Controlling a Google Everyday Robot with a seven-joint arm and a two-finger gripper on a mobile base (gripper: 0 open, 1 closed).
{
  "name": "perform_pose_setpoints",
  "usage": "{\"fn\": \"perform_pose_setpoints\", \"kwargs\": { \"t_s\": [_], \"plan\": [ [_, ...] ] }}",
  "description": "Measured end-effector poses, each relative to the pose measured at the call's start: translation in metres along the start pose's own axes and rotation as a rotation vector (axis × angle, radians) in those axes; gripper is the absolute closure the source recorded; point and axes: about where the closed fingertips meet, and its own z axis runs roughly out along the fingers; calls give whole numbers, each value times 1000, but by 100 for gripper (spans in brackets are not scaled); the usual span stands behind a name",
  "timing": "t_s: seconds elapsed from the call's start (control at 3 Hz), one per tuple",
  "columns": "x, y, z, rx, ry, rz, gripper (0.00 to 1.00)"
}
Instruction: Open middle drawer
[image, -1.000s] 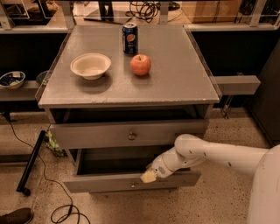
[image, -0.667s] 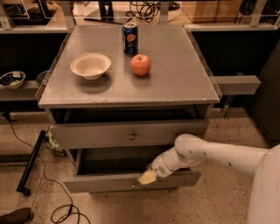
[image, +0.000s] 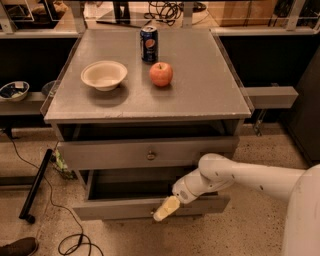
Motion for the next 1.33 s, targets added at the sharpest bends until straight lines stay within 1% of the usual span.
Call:
{"fn": "perform_pose_setpoints", "kwargs": {
  "t_s": [0.33, 0.67, 1.0, 1.33],
  "plan": [
    [0, 0, 0, 0, 0, 0, 0],
    [-10, 14, -20, 25, -28, -32, 0],
    [-10, 14, -21, 26, -28, -33, 0],
    [4, 10, -12, 12, 17, -5, 0]
  ]
}}
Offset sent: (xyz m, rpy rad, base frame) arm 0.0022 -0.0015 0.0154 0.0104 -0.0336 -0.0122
